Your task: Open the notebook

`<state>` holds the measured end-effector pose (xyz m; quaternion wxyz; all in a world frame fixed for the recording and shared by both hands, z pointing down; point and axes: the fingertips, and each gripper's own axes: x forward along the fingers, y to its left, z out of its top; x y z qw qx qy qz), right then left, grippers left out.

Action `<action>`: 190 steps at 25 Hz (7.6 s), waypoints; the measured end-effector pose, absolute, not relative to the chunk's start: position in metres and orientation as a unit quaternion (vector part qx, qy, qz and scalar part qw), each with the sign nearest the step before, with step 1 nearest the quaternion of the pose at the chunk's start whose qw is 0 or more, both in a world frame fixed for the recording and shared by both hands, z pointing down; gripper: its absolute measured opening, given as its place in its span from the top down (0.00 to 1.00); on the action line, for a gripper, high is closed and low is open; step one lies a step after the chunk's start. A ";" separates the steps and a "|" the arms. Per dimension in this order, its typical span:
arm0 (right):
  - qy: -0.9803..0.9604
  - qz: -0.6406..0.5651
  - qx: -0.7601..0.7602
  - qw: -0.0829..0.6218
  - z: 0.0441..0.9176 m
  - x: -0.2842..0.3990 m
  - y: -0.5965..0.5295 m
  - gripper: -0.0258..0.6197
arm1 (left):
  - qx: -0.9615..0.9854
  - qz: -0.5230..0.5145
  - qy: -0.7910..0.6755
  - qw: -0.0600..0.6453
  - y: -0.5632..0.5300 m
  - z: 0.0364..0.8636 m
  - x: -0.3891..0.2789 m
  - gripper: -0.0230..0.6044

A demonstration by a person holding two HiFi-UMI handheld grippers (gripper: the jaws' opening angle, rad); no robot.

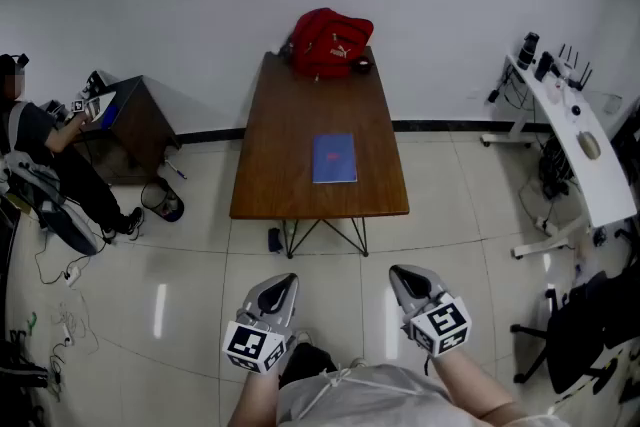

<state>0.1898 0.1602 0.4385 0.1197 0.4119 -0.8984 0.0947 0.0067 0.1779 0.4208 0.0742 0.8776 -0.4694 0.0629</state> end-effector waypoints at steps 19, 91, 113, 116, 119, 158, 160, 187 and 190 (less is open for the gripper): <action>-0.826 0.118 0.540 0.108 0.444 0.076 -0.118 0.95 | 0.918 0.078 -0.388 0.035 -0.126 0.419 -0.141 0.96; -0.852 0.244 0.395 0.244 0.568 -0.058 -0.225 0.95 | 0.879 0.124 -0.433 0.157 -0.172 0.517 -0.175 0.95; -0.846 0.291 0.303 0.329 0.678 -0.147 -0.205 0.95 | 0.848 0.147 -0.457 0.227 -0.151 0.571 -0.225 0.96; -0.842 0.290 0.314 0.328 0.685 -0.148 -0.207 0.95 | 0.847 0.148 -0.454 0.232 -0.153 0.577 -0.227 0.95; -0.842 0.312 0.311 0.311 0.680 -0.149 -0.207 0.80 | 0.850 0.147 -0.449 0.235 -0.157 0.579 -0.228 0.95; -0.814 0.097 0.564 0.099 0.452 0.095 -0.119 0.95 | 0.889 0.030 -0.447 0.094 -0.105 0.435 -0.157 0.95; -0.820 0.093 0.558 0.088 0.445 0.103 -0.100 0.95 | 0.886 0.026 -0.455 0.086 -0.084 0.427 -0.143 0.95; -0.865 0.070 0.490 0.080 0.414 0.138 0.092 0.95 | 0.870 0.009 -0.490 0.058 0.110 0.392 -0.074 0.95; -0.868 0.068 0.486 0.077 0.413 0.131 0.095 0.95 | 0.870 0.003 -0.490 0.053 0.111 0.389 -0.077 0.95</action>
